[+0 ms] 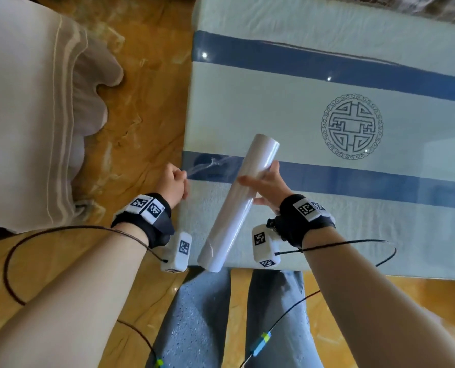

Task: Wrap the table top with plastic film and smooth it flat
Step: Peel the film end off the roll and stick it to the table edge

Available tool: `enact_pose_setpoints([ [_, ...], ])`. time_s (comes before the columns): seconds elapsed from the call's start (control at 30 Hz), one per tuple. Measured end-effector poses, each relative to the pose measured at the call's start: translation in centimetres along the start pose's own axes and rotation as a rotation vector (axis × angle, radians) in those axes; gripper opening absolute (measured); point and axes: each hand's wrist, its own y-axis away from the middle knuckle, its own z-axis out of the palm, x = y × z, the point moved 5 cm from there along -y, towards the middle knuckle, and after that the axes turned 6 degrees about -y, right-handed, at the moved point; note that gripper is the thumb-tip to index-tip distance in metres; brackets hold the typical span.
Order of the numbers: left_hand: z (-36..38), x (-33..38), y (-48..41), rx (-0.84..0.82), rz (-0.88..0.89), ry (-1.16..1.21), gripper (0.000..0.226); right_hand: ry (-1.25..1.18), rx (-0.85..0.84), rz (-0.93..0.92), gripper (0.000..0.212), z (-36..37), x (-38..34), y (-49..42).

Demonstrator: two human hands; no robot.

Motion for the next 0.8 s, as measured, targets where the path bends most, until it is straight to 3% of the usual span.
enact_pose_setpoints([
  [0.13,-0.3,1.1,0.8,-0.111,0.038,0.107,0.02,0.032,-0.025,-0.016,0.071,-0.4,-0.2,-0.3],
  [0.3,-0.7,2.0,1.3,-0.108,-0.018,0.331,0.018,0.059,0.019,-0.12,0.072,-0.2,-1.0,-0.8],
  [0.43,-1.5,1.6,0.9,-0.051,0.026,0.177,0.019,0.16,0.061,-0.168,0.079,0.8,-1.7,-1.3],
  [0.57,-2.0,0.8,0.4,-0.038,0.029,0.179,0.02,0.332,0.127,-0.2,0.101,2.2,-2.1,-1.9],
  [0.7,-1.9,0.2,0.3,-0.068,0.039,0.152,0.017,0.385,0.208,-0.317,0.095,2.8,-2.5,-1.7],
  [0.73,-1.6,0.4,0.4,-0.115,0.066,0.094,0.02,0.378,0.237,-0.341,0.092,2.6,-2.6,-1.7],
  [0.8,-0.7,0.9,1.0,-0.251,0.134,-0.131,0.047,0.367,0.269,-0.371,0.086,2.5,-2.7,-1.6],
])
